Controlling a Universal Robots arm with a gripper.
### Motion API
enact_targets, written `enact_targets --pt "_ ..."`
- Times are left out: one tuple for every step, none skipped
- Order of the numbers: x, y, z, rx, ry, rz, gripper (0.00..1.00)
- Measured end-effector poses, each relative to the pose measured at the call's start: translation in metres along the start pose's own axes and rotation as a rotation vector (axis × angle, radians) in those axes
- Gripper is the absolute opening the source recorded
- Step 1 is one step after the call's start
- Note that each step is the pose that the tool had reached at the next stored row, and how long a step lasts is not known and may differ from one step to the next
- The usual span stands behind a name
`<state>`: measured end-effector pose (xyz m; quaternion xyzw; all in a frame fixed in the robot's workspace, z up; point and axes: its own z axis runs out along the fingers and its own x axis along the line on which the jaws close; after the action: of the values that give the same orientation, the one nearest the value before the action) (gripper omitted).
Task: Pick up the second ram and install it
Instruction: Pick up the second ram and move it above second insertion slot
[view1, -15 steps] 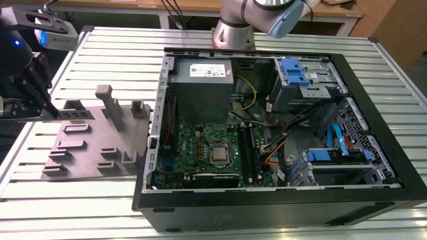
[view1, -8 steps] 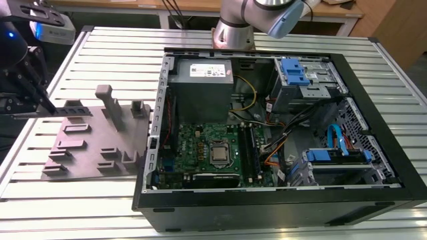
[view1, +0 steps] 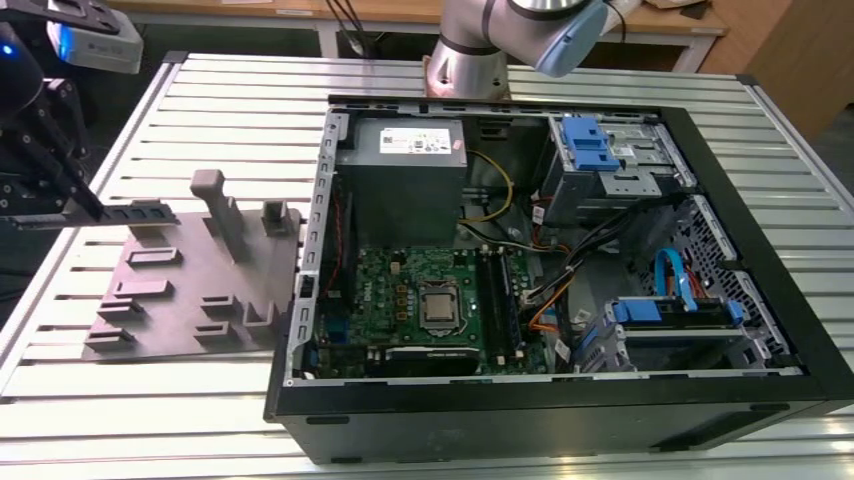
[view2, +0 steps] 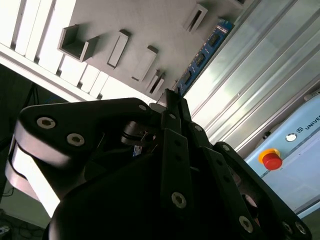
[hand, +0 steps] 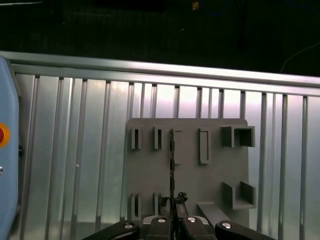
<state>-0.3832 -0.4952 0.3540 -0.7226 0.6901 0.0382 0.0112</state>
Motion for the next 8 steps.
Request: enact_targets --pt "-0.0001 0.0001 -0.0019 0.0 -0.0001 0.0 0.14" --pt "-0.0003 0.0001 -0.0039 -0.0001 0.0 0.0 0.14" --pt "-0.0004 0.0002 -0.0059 -0.0001 0.0 0.0 0.14" --pt "-0.0006 0.0003 -0.0079 -0.0002 0.0001 0.0 0.14" --pt "-0.0007 0.0004 -0.0099 -0.0001 0.0 0.0 0.14" --pt "-0.0008 0.0004 -0.0117 0.0 0.0 0.0 0.14" --pt "-0.0009 0.0005 -0.0134 0.0 0.0 0.0 0.14" --pt "-0.0011 0.0006 -0.0151 0.0 0.0 0.0 0.14"
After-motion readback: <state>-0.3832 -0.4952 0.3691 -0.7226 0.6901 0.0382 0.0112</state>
